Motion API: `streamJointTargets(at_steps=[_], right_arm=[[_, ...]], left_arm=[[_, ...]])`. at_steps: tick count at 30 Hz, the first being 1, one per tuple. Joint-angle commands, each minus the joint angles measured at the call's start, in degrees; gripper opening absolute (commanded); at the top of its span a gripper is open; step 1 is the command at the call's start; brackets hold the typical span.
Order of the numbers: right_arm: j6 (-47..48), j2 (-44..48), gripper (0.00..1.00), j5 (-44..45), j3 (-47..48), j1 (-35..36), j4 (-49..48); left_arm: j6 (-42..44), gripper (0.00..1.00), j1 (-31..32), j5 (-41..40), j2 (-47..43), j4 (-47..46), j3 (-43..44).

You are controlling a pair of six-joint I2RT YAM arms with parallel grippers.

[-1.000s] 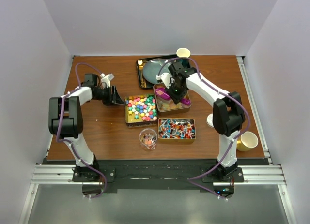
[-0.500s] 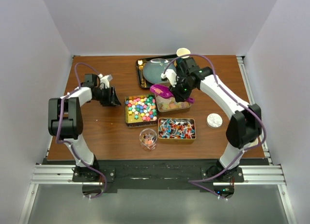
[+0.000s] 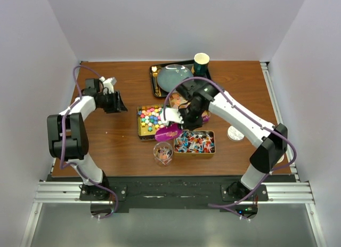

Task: Pack the candies
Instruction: Place the fake candies in the packing bottle.

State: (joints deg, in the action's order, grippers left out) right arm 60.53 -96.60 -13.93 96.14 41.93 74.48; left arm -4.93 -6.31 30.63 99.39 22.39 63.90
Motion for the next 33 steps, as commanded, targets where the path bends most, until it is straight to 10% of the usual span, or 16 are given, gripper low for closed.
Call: streamJointTargets(at_steps=[1,28,33], right_arm=[[5.6,2.6,0.0,8.2,1.0,3.8,9.7],[7.4,5.3,0.0,42.2,-2.1,20.3,16.5],[2.4,4.0,0.0,33.5,7.6,17.1,16.7]], left_arm=[[-0.9,0.49,-1.7,0.4,-3.2,-0.6,1.9],[-5.5,0.49,-2.6,7.9,-9.8,-3.0,0.7],[-14.2,0.0,-2.4,31.0,-14.0,-16.1,-5.0]])
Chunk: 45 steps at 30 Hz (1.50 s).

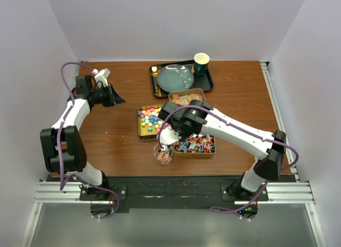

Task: Pack the candies
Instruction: Place the fake candies in the packing bottle, then adjust the spatula.

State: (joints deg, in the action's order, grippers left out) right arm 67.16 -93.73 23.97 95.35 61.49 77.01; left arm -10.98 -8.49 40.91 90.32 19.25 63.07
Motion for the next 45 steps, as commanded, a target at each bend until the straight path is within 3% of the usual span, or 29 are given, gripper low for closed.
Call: streamJointTargets(at_steps=[1,2,3,4,6,7,8,10,11,15,22,26,28,31,33,36,37,38,40,45], right_arm=[[-7.3,-0.7,0.0,-5.2,9.4,-4.4,14.0],[-9.0,-1.8,0.0,-6.1,11.2,-5.6,14.0],[-10.7,-3.1,0.0,-9.2,12.2,-8.3,14.0],[-14.1,-5.3,0.0,-10.8,13.5,-9.7,14.0],[-16.9,-7.7,0.0,-13.8,17.2,-12.8,14.0],[-18.4,-8.5,0.0,-15.9,18.2,-13.2,14.0],[-19.2,-9.9,0.0,-16.8,20.0,-13.5,14.0],[-20.8,-11.3,0.0,-18.2,21.7,-13.6,14.0],[-21.4,-12.5,0.0,-18.7,23.7,-13.6,14.0],[-22.9,-14.6,0.0,-21.1,28.8,-13.6,13.9],[-24.1,-14.7,0.0,-26.7,37.5,-13.5,13.8],[-22.4,-11.0,0.0,-35.1,37.9,-13.5,13.6],[-22.2,-9.3,0.0,-34.9,36.8,-13.5,13.6],[-20.8,-6.7,0.0,-26.4,28.7,-14.5,13.8],[-18.1,-2.3,0.0,-24.1,18.2,-16.7,13.3],[-15.2,2.9,0.0,-16.0,4.4,-19.0,13.8],[-14.3,4.4,0.0,-14.6,1.2,-19.6,13.8],[-13.5,5.9,0.0,-11.3,-4.2,-20.1,13.8],[-11.6,8.9,0.0,-8.9,-8.2,-21.8,14.0],[-9.1,12.6,0.0,-3.6,-15.6,-23.8,14.1]], left_arm=[[-11.9,0.0,0.1,25.1,-6.3,-18.0,-5.8],[-21.4,0.0,0.9,30.9,-7.2,-24.9,-7.8],[-26.1,0.0,1.5,32.5,-8.2,-37.6,-11.6],[-30.4,0.0,2.0,33.3,-10.0,-43.4,-13.5],[-44.6,0.0,3.0,35.0,-10.7,-59.8,-18.4],[-55.6,0.0,3.3,36.0,-9.7,-66.9,-19.8],[-61.1,0.0,4.3,37.5,-8.9,-81.1,-21.2],[-72.2,0.0,5.2,37.7,-6.9,-92.1,-23.6],[-72.5,0.0,6.2,37.2,-6.8,-94.2,-23.9],[-60.1,0.0,8.1,37.2,-6.8,-76.9,-20.5],[-52.9,0.0,9.8,35.9,-3.0,-70.9,-19.4],[-39.9,0.0,9.8,33.7,-0.6,-51.3,-14.3],[-37.1,0.0,9.8,33.5,1.0,-48.3,-13.0],[-38.0,0.0,9.7,34.4,1.7,-49.6,-11.9],[-36.7,0.0,9.5,34.6,1.8,-48.1,-11.4],[-28.3,0.06,9.0,31.0,2.1,-36.6,-9.8],[-21.5,0.16,8.7,29.0,2.1,-32.4,-9.1],[-18.1,0.23,8.5,23.9,1.9,-24.4,-7.8],[-12.9,0.35,6.8,18.4,0.2,-21.0,-8.0],[-9.0,0.39,3.0,-1.1,-0.7,-12.8,-10.4]])
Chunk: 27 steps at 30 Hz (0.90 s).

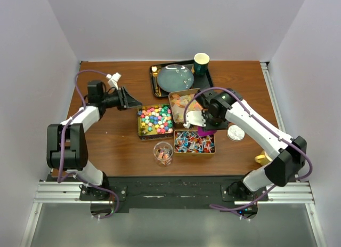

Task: Pack the candies
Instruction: Adjust the spatula, then scoop the fake candies from the storage box.

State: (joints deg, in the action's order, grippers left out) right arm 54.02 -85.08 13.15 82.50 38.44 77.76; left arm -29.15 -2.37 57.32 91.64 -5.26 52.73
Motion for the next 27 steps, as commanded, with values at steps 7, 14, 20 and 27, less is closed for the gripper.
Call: streamJointTargets(at_steps=[7,14,20,27], right_arm=[[7.4,3.7,0.0,10.5,-5.8,-0.8,13.4],[7.9,-1.1,0.0,13.2,-6.2,-0.7,13.4],[9.3,-4.0,0.0,16.9,-6.0,0.3,13.3],[8.8,-6.9,0.0,18.4,-8.3,5.9,13.3]], left_arm=[[11.0,0.37,-5.4,-29.4,-0.2,16.2,-2.9],[10.3,0.37,-4.9,-29.9,3.0,14.7,-6.1],[9.8,0.37,-3.3,-29.8,6.5,14.7,-5.3],[9.7,0.36,-1.3,-29.2,10.0,15.3,-5.1]])
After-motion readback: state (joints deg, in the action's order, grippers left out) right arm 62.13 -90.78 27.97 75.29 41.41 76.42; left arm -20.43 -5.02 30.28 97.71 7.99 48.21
